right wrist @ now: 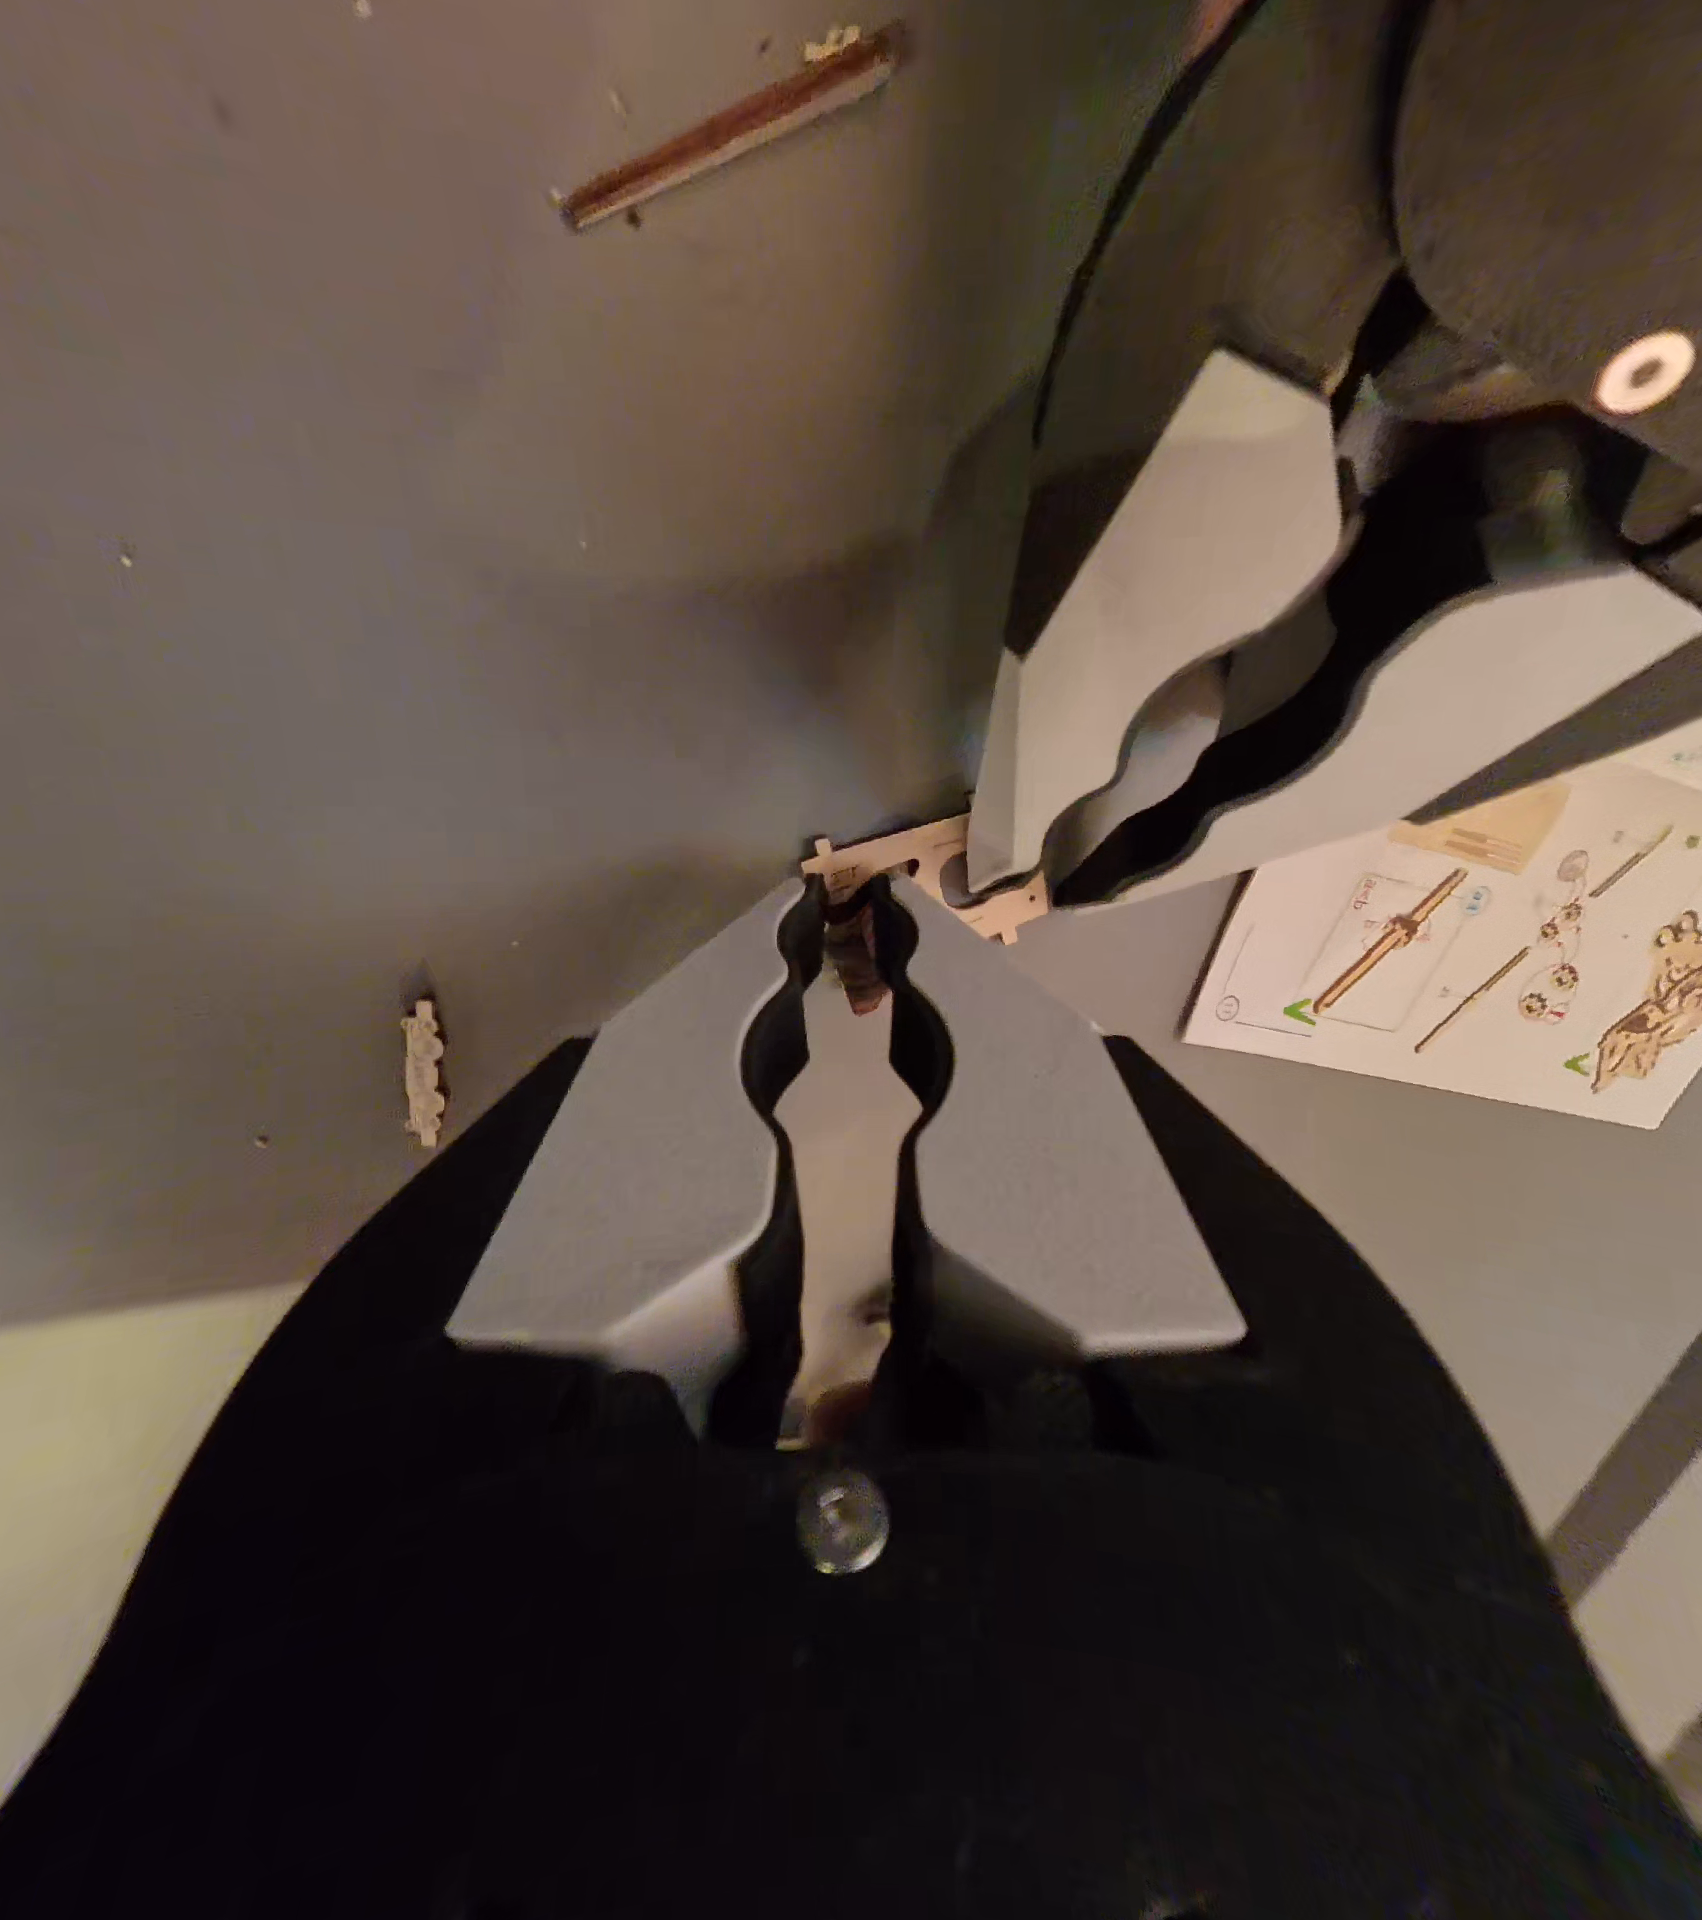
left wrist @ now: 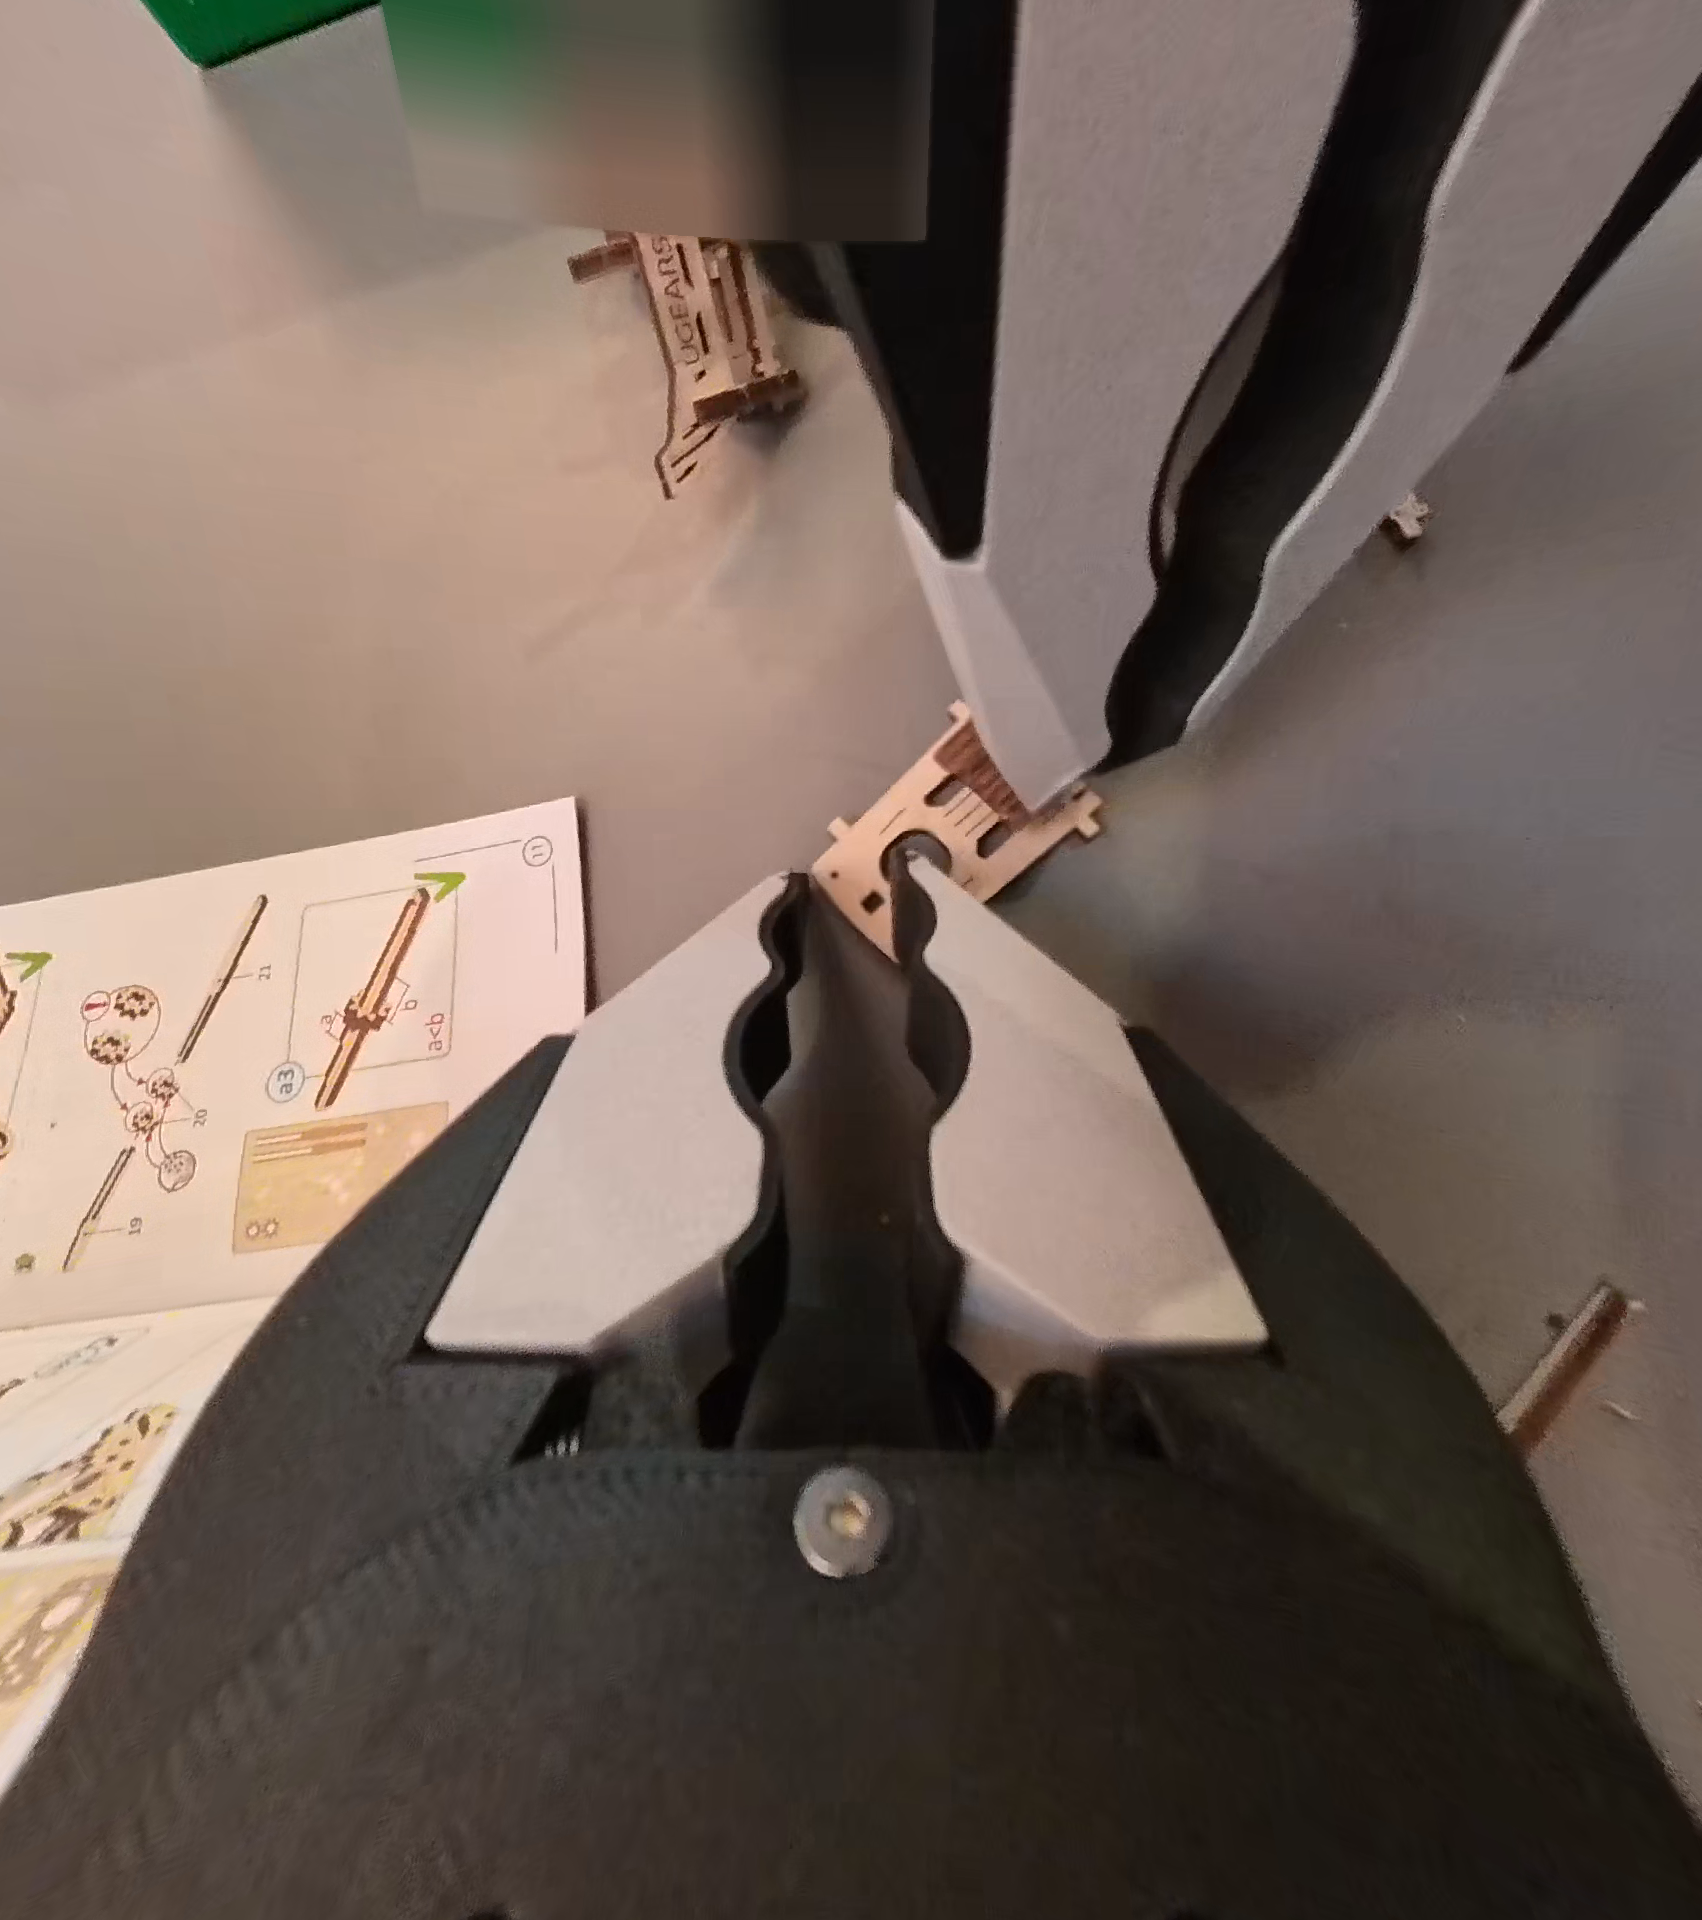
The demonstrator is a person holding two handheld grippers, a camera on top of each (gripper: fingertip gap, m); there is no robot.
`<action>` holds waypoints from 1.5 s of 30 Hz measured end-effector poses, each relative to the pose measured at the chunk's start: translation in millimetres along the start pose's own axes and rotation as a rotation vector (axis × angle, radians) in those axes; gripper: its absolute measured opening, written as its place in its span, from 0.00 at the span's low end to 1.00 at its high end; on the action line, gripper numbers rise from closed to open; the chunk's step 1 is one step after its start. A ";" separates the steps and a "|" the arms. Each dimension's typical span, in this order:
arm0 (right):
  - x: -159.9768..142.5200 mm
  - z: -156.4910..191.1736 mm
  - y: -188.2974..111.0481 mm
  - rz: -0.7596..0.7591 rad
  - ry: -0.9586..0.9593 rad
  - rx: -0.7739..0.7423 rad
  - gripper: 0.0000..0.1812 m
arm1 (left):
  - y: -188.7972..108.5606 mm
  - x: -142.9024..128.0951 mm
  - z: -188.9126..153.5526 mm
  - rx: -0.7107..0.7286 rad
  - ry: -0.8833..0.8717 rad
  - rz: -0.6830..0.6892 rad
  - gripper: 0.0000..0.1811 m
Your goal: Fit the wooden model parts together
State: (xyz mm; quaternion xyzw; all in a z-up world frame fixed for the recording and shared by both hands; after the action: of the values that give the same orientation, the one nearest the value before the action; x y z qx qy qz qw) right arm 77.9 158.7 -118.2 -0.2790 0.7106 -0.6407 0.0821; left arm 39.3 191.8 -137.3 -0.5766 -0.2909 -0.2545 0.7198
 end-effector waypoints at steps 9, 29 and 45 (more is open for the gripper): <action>-2.9 -0.5 -1.0 0.161 -0.190 -0.005 0.03 | 0.3 0.1 -0.7 -0.005 0.024 -0.004 0.08; -1.7 1.8 0.7 0.309 -0.360 -0.032 0.03 | 1.6 0.2 -1.8 0.016 0.074 -0.006 0.07; 0.0 4.8 2.6 0.353 -0.400 -0.118 0.03 | 2.1 0.2 -2.0 0.018 0.075 -0.006 0.07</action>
State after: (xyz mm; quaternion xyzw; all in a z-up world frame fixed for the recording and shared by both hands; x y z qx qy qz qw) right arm 79.4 154.6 -121.5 -0.2761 0.7539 -0.5062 0.3149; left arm 41.1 190.3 -139.0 -0.5591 -0.2675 -0.2755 0.7348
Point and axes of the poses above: each gripper's, where its closed fingertips meet, y out along the fingers, x out of its top, z = x × y across the jaws, the point moved 3 cm from there along -y, back along the fingers, and after that the axes turned 3 degrees about y, right-handed, at the moved point
